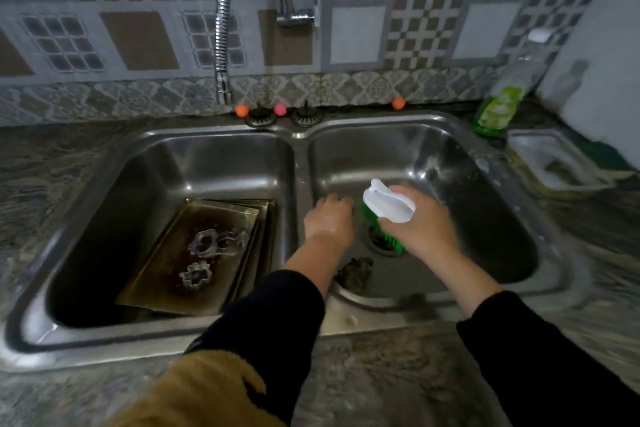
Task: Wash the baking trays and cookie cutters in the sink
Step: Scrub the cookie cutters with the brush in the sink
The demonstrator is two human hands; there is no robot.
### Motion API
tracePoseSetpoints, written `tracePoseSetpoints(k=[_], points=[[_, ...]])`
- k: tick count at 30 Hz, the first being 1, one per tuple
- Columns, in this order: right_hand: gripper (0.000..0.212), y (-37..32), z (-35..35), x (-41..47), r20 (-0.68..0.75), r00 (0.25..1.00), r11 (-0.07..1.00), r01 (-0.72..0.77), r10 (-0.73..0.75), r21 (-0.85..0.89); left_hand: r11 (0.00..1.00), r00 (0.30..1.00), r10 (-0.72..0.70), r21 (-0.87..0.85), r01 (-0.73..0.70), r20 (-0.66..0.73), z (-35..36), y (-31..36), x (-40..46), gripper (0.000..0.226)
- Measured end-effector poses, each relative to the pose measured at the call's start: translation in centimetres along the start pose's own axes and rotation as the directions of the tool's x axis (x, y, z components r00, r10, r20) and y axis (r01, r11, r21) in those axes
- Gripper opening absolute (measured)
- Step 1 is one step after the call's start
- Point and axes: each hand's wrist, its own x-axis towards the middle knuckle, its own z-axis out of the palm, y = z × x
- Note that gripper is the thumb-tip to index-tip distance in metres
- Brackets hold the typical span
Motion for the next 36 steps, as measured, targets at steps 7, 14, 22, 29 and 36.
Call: tracePoseSetpoints(k=[7, 14, 22, 29, 36], points=[[0.056, 5.4, -3.4, 2.7, 0.041, 0.999, 1.0, -0.005, 0.005, 0.005, 0.98, 0.897, -0.142, 0.189, 0.067, 0.419, 5.5, 4.0, 2.1, 0.054], [0.055, 9.0, -5.9, 5.7, 0.105, 0.993, 0.998, 0.043, -0.046, 0.035, 0.944, 0.833, -0.232, 0.324, 0.067, 0.502, 9.3, 5.0, 2.9, 0.052], [0.054, 11.5, -8.0, 8.0, 0.122, 0.987, 0.993, 0.095, -0.102, 0.064, 0.943, 0.828, -0.297, 0.281, 0.177, 0.476, 11.3, 9.4, 6.6, 0.075], [0.057, 12.5, -9.2, 8.8, 0.142, 0.983, 0.993, 0.111, -0.117, 0.051, 0.979, 0.892, -0.193, 0.142, 0.147, 0.41, 12.2, 11.8, 7.9, 0.072], [0.056, 11.6, -16.0, 10.7, -0.059, 0.98, 0.982, 0.189, -0.188, 0.01, 0.945, 0.987, -0.101, -0.298, 0.135, 0.126, 8.3, 13.2, 9.1, 0.063]])
